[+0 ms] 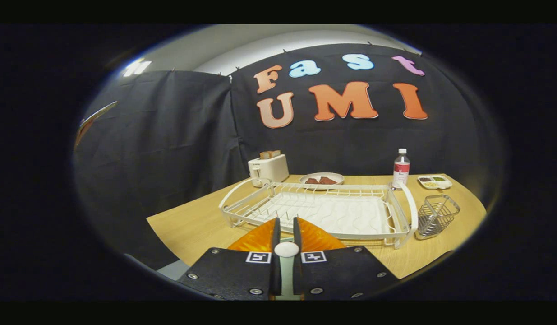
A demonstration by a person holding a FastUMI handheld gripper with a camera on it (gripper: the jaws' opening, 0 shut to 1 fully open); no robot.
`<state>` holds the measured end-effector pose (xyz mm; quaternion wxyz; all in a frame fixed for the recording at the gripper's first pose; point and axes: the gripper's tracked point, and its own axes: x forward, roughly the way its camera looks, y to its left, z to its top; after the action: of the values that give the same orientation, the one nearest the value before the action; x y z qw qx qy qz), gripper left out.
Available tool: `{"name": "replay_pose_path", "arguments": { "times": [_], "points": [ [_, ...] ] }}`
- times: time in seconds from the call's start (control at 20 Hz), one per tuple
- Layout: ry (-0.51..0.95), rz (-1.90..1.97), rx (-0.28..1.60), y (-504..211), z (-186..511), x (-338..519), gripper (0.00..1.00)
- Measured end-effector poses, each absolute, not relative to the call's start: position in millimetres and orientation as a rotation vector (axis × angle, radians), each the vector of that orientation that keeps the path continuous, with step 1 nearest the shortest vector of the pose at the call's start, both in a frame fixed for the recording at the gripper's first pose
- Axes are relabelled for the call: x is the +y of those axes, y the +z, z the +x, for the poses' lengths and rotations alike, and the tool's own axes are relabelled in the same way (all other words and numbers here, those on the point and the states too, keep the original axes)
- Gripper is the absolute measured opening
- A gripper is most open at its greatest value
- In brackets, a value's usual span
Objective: Take the plate from the dish rack, then take the spoon from the basket and place it into the plate.
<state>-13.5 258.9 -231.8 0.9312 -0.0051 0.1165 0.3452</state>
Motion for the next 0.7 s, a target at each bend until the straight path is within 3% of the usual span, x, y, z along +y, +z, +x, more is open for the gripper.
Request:
{"name": "replay_pose_path", "arguments": {
  "times": [0.5,0.6,0.65,0.7],
  "points": [
    [0.734,-0.021,0.302,-254,-15,258,0.19],
    [0.717,-0.031,0.322,-257,-10,252,0.43],
    [0.694,-0.043,0.316,-255,-6,245,0.69],
    [0.674,-0.048,0.306,-251,-1,239,0.80]
  ]
}}
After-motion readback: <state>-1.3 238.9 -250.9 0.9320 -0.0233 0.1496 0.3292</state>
